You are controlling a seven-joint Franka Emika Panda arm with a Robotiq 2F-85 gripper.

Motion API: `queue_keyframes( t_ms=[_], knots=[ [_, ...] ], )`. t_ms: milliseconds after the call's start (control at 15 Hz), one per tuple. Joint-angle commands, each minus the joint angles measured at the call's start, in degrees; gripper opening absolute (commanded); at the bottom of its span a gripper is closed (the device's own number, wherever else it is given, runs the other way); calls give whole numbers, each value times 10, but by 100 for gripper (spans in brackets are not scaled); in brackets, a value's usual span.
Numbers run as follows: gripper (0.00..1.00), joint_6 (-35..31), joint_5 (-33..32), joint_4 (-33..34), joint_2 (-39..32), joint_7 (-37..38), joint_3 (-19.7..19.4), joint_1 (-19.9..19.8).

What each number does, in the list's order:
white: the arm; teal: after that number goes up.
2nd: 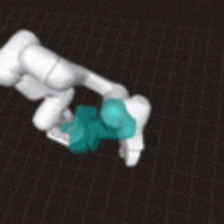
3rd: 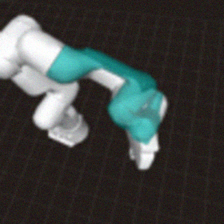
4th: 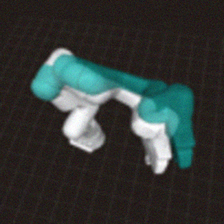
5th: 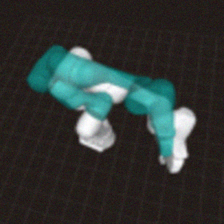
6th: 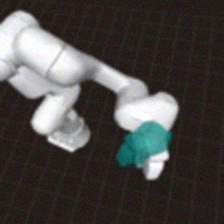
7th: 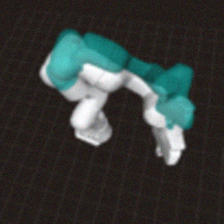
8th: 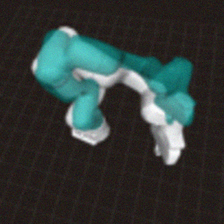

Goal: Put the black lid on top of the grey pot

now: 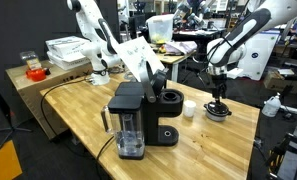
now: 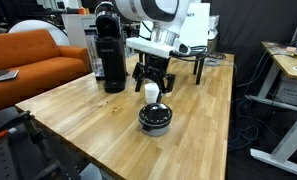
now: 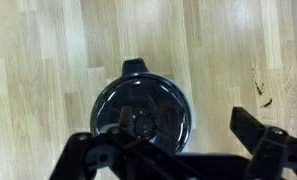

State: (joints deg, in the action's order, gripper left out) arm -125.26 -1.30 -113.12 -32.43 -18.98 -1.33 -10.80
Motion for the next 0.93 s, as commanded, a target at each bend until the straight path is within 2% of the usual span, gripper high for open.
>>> queue_keyframes(
  t_ms=[0, 400, 600, 667, 867],
  knots=[
    [100, -52, 30, -88, 53, -5, 7, -10],
    [100, -144, 125, -220, 128, -31, 18, -20],
    [100, -153, 169, -271, 163, -36, 14, -23],
    [100, -133, 144, -237, 132, -22, 6, -9],
    [100, -139, 155, -259, 153, -24, 4, -12]
  ],
)
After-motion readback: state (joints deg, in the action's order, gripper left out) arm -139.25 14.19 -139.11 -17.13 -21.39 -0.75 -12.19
